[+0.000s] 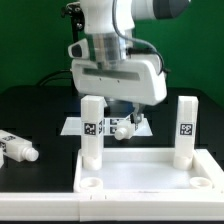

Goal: Assemble desk

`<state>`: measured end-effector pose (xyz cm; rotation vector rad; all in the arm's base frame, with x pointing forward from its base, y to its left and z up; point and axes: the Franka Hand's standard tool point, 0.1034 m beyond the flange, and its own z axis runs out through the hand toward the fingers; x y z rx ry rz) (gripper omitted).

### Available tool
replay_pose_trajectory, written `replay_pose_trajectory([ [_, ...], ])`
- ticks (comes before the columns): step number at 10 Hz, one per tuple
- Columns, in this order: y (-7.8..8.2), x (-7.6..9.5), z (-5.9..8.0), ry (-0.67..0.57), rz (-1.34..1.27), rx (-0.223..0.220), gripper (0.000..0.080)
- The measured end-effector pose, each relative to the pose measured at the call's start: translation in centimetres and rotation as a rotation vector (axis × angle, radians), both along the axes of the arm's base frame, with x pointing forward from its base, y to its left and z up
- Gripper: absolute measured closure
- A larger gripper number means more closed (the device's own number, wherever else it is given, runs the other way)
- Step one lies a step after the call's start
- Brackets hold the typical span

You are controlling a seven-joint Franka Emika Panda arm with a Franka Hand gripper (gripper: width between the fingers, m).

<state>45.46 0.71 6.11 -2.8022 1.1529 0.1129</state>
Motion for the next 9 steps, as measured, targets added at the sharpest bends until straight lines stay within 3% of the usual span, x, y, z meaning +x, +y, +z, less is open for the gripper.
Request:
replay_pose_trajectory([
  [4,0.1,0.1,0.0,0.0,0.009,-0.001,0.015],
  [6,0.6,-1.3,-0.8,-0.007,0.191,0.006,0.015],
  [7,-0.2,-1.6,-0.8,-0.036,0.149,-0.01,0.015],
  [9,-0.1,-1.7,-0.9,-0.029,0.155,-0.009,0.015],
])
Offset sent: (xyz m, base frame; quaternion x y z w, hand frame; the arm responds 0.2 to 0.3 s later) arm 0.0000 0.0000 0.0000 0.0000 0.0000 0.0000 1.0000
